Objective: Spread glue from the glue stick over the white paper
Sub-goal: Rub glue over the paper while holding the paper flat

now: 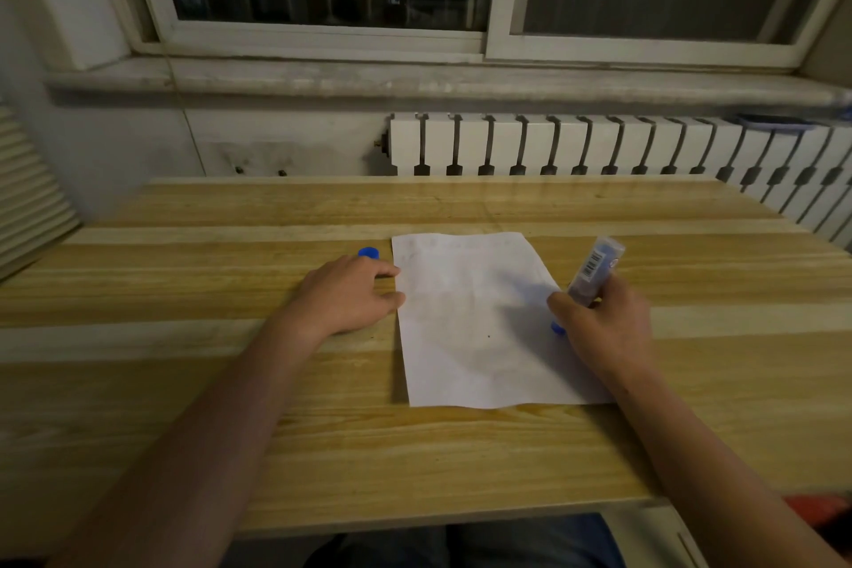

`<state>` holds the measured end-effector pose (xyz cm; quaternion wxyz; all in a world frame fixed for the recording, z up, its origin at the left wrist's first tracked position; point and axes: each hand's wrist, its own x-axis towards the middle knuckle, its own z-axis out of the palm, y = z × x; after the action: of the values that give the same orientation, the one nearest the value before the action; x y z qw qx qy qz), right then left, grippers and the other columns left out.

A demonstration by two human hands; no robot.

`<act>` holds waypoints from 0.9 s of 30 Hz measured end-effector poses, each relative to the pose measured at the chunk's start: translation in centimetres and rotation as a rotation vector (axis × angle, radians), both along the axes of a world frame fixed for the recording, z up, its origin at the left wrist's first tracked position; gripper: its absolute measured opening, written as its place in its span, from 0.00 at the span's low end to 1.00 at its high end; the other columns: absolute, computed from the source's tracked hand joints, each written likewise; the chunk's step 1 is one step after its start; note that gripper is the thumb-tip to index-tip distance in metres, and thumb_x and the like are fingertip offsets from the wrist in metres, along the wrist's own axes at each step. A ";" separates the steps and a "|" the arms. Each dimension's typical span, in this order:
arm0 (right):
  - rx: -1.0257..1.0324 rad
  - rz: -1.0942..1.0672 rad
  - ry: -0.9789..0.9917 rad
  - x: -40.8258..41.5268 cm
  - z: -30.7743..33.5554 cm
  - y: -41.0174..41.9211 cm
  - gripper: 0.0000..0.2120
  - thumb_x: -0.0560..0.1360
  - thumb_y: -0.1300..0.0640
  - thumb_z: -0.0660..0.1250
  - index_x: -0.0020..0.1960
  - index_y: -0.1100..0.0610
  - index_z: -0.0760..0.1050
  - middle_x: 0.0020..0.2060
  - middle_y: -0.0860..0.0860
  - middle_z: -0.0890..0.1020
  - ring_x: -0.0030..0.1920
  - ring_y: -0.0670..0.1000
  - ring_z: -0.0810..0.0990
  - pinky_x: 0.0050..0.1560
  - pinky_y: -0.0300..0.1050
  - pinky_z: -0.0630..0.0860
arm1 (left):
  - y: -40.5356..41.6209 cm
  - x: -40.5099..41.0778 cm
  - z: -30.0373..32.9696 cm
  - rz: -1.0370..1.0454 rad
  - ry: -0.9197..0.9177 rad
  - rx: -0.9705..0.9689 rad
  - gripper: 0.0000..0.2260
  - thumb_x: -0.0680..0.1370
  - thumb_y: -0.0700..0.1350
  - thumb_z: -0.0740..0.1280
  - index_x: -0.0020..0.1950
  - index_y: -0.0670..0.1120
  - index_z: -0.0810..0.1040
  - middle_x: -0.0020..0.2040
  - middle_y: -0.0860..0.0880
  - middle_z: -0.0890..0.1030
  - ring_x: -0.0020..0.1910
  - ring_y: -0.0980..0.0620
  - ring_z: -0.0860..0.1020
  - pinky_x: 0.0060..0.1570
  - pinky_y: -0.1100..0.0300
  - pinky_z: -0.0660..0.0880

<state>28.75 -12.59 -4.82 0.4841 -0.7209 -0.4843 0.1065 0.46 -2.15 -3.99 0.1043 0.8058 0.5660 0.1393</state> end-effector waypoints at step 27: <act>-0.027 0.424 0.251 -8.8 0.8 -0.6 0.09 0.68 0.54 0.72 0.46 0.50 0.77 0.41 0.49 0.84 0.42 0.49 0.83 0.43 0.58 0.83 | 0.2 0.1 -0.1 0.019 0.011 0.007 0.23 0.74 0.63 0.65 0.69 0.60 0.74 0.54 0.55 0.80 0.55 0.51 0.76 0.48 0.54 0.71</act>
<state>19.99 -13.21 -4.00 0.4974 -0.5907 -0.5595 0.3011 0.56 -1.98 -4.13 0.0970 0.8014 0.5738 0.1381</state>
